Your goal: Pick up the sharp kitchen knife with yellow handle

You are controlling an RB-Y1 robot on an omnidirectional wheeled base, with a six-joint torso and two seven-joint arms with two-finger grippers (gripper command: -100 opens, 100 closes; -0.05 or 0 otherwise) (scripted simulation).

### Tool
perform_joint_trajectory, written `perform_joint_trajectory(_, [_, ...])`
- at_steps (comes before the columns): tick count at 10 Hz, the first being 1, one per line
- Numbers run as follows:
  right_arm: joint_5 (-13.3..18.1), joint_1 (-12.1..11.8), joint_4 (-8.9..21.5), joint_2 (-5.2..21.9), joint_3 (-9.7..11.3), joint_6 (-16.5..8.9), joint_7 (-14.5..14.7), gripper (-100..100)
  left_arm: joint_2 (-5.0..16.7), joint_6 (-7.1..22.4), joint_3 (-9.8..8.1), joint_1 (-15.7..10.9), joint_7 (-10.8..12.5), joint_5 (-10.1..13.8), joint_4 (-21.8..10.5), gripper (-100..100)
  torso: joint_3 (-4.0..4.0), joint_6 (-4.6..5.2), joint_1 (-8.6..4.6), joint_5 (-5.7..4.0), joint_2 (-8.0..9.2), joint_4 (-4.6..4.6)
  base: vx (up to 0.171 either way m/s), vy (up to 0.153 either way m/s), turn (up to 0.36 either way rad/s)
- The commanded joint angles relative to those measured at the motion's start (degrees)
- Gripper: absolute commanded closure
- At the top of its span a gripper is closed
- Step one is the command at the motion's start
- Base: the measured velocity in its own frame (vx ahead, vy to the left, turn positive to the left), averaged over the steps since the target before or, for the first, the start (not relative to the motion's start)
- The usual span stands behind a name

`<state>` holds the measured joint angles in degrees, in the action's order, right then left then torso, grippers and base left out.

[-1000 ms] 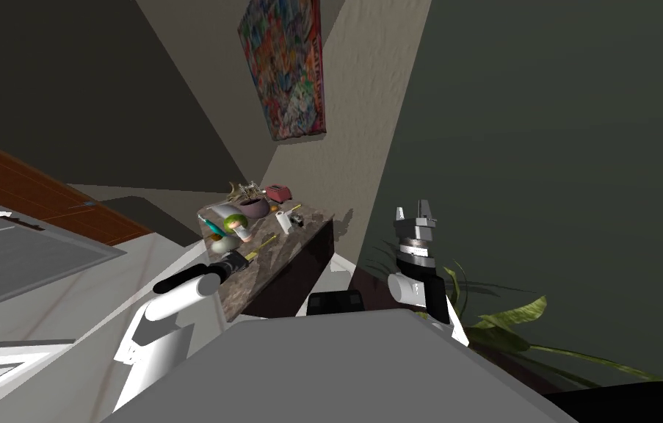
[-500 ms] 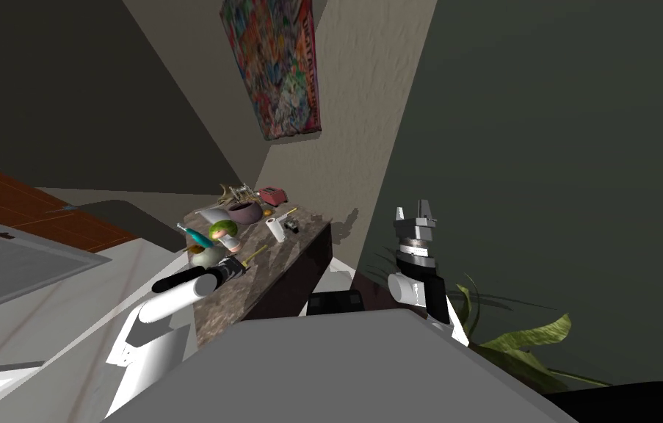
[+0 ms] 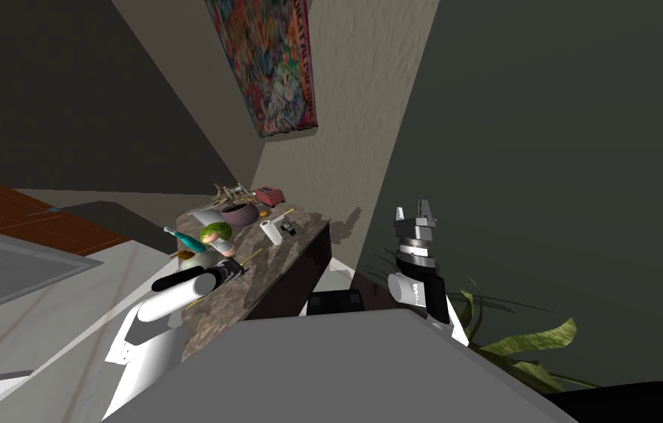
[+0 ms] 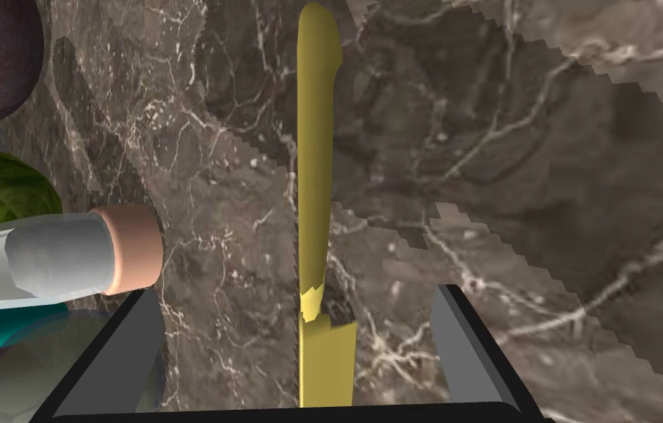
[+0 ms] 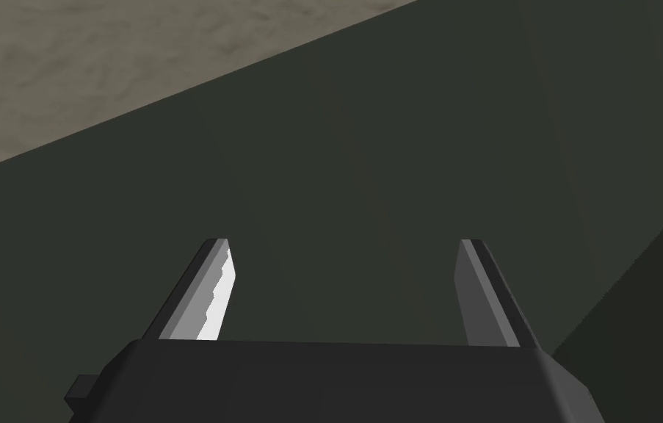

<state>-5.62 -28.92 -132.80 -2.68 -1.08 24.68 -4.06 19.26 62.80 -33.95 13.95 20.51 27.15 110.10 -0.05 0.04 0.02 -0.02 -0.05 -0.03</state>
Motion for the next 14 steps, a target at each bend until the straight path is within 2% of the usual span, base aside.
perform_joint_trajectory(1, [0.00, 0.00, 0.00, 0.00, 0.00, 0.00, 0.00, 0, 0.42, -0.86, -0.30, -0.71, 0.03, -0.15, -1.79, -100, 0.00, 0.00, 0.00, 0.00, 0.00, 0.00, -0.040, -0.001, -0.096])
perform_joint_trajectory(7, [0.00, 0.00, 0.00, 0.00, 0.00, 0.00, 0.00, 0, 1.67, -3.26, -0.91, -3.56, 0.31, -1.23, -7.65, -100, 0.07, -0.02, 0.03, 0.00, 0.11, 0.03, -0.036, -0.002, -0.064])
perform_joint_trajectory(8, [0.00, 0.00, 0.00, 0.00, 0.00, 0.00, 0.00, 0, 1.56, -2.96, -0.82, -3.36, 0.28, -1.16, -7.11, -100, 0.06, -0.02, 0.02, 0.00, 0.10, 0.03, -0.013, -0.001, -0.012])
perform_joint_trajectory(9, [0.00, -0.01, 0.00, 0.00, 0.00, 0.00, 0.00, 0, 1.57, -3.07, -0.81, -3.42, 0.29, -1.20, -7.24, 100, 0.04, -0.04, 0.02, 0.00, 0.05, 0.02, 0.000, 0.000, 0.000])
perform_joint_trajectory(13, [0.00, -0.01, 0.00, 0.00, 0.00, 0.00, 0.00, 0, 1.57, -3.06, -0.81, -3.41, 0.29, -1.19, -7.23, 100, 0.00, -0.04, 0.02, 0.00, -0.02, 0.00, 0.000, 0.000, 0.000])
perform_joint_trajectory(14, [0.00, -0.01, 0.00, 0.00, 0.00, 0.00, 0.00, 0, 1.57, -3.06, -0.81, -3.41, 0.29, -1.19, -7.23, 0, 0.00, -0.04, 0.02, 0.00, -0.02, 0.00, 0.000, 0.000, 0.000])
